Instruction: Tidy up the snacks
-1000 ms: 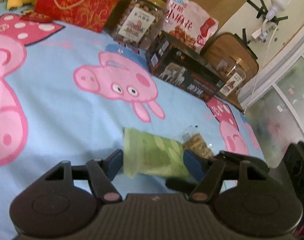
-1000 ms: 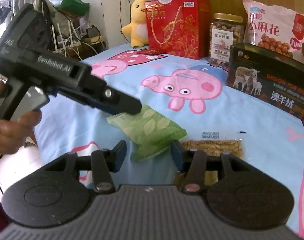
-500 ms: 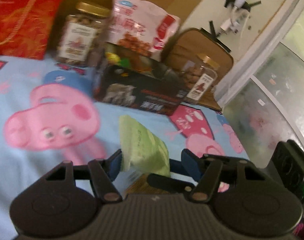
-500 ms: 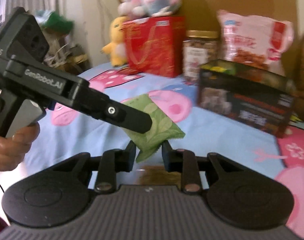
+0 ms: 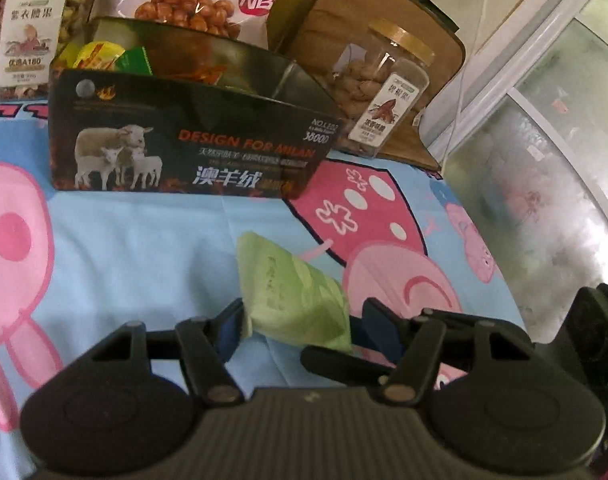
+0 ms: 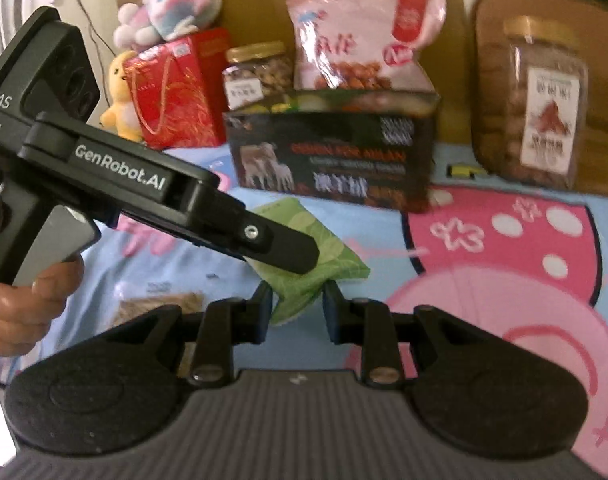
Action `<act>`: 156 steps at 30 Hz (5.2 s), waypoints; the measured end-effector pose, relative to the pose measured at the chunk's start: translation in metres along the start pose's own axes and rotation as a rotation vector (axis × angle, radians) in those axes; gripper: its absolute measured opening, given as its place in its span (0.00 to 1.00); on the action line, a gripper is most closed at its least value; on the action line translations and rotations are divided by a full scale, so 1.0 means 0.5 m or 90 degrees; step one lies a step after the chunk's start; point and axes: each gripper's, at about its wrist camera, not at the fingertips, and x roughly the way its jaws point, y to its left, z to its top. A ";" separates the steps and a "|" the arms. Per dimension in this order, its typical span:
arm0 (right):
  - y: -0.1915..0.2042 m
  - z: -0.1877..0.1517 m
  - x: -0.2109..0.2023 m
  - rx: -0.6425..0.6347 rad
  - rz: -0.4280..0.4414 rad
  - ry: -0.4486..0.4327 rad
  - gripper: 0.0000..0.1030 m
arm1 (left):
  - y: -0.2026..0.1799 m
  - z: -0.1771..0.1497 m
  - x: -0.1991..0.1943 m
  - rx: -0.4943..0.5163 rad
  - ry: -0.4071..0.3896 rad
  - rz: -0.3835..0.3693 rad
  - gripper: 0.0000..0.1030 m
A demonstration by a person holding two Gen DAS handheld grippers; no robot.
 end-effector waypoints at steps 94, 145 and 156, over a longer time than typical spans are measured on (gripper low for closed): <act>-0.172 0.152 0.022 0.452 0.396 -0.047 0.11 | 0.091 0.096 -0.167 -0.077 -0.136 -0.077 0.48; 0.047 0.050 -0.131 0.142 -0.085 -0.223 0.45 | -0.087 -0.069 -0.204 0.039 -0.217 0.354 0.90; 0.124 -0.014 -0.177 0.151 -0.065 -0.231 0.63 | -0.098 -0.164 -0.230 0.036 -0.218 0.395 0.98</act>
